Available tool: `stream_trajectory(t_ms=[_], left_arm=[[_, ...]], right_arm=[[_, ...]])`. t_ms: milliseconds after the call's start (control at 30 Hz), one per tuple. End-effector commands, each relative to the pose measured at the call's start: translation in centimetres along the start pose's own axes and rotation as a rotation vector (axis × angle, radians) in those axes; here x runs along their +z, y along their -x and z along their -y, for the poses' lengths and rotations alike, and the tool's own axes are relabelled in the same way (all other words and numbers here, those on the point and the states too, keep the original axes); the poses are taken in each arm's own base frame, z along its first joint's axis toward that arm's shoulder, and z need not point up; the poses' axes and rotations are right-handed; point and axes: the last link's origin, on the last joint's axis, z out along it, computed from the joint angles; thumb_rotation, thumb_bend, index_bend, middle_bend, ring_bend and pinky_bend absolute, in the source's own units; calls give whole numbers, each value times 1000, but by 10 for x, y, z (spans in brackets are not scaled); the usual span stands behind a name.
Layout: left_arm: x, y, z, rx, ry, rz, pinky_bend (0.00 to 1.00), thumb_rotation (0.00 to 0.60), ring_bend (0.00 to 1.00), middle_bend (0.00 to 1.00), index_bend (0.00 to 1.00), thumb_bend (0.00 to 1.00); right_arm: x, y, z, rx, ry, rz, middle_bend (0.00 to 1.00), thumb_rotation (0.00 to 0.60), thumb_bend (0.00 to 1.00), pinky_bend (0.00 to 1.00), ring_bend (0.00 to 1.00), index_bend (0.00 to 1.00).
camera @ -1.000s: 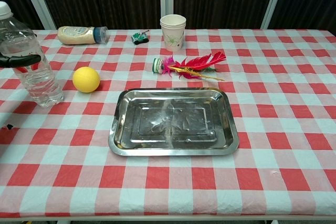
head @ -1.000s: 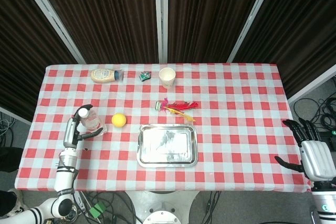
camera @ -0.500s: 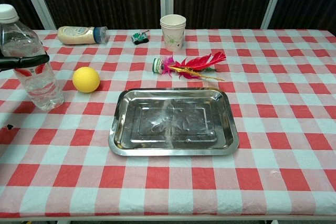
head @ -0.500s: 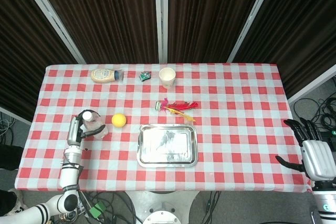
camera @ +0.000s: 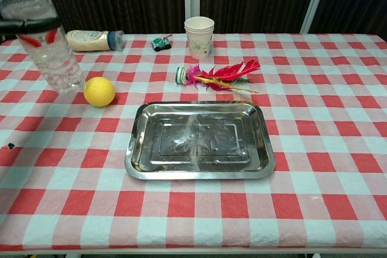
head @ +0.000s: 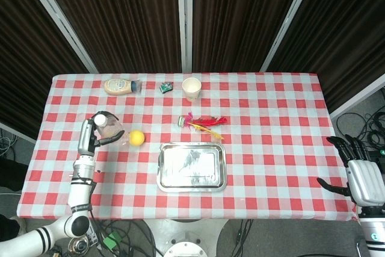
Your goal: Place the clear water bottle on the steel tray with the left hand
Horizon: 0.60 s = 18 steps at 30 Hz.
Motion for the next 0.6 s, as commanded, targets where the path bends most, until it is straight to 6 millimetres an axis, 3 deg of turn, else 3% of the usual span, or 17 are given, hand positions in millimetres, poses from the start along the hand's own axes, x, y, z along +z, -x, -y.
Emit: stream_trajectory(t_ms=[33,167,267,367,500,533,600], left_arm=[[6,-6,-32,42,62,-13,499,600,449,578,544,180],[-8,-16,4,48,-67,-33,501,600,452,581,545,182],[-6,-20,14,61,-77,-35,501,600,453,582,546,187],[9,-18,-21,78,50,-27,501,600,453,585,548,187],[25,-16,-86,79,233,-25,501,600,454,585,549,187],[25,-17,-94,69,248,-28,502,600,456,586,549,188],[20,-21,-87,75,213,-33,505,600,461,587,549,187]], right_arm=[[0,1,0,-1,1,3,140,600,44,44,0,151],[1,3,-1,-2,5,13,139,600,44,44,0,151],[2,3,-2,-2,7,16,140,600,45,44,0,151],[2,3,-1,-1,5,16,140,600,44,44,0,151],[2,2,-1,1,5,12,140,600,44,44,0,151],[2,2,-1,1,6,11,140,600,44,44,0,151],[2,2,-2,1,7,14,140,600,45,44,0,151]])
